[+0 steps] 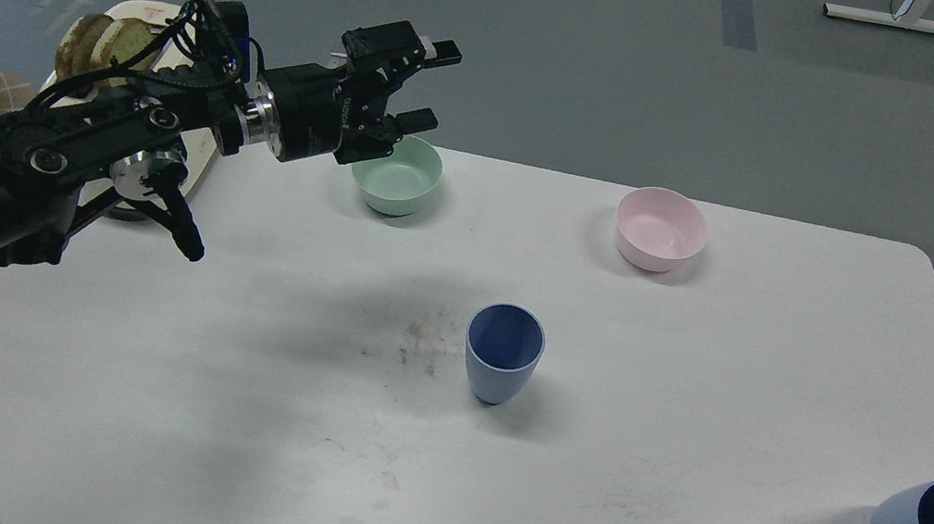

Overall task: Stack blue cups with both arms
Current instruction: 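Reach the right gripper to the other blue cup and grasp it, then lift the blue cup with the right gripper over the center cup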

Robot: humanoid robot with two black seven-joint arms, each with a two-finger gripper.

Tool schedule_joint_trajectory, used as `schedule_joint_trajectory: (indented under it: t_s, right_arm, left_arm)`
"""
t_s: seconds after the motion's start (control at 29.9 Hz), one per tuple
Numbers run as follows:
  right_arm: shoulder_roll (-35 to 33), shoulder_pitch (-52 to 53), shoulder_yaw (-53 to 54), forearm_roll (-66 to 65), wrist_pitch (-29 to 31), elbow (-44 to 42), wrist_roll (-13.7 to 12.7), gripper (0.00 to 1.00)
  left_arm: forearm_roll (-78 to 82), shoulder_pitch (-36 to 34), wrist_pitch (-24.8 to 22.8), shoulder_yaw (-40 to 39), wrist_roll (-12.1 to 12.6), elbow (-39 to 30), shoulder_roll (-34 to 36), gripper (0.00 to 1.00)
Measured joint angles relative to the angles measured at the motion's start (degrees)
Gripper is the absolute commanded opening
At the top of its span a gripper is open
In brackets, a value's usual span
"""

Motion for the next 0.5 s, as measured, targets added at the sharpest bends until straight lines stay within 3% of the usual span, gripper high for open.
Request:
schedule_joint_trajectory:
  t_s: [0.23, 0.4, 0.5]
  right_arm:
    - [-1.8, 3.1, 1.2, 0.1, 1.1, 4.0, -0.2, 0.00]
    - [-3.7, 13.9, 1.8, 0.1, 6.8, 8.1, -0.3, 0.00]
    - [-1.1, 20.4, 1.8, -0.3, 8.7, 8.4, -0.4, 0.00]
  left_arm:
    - [0.0, 0.1, 0.0, 0.0, 0.0, 0.0, 0.0, 0.95]
    - [0.0, 0.1, 0.0, 0.0, 0.0, 0.0, 0.0, 0.95]
    - [0.0, 0.1, 0.0, 0.0, 0.1, -0.1, -0.1, 0.95]
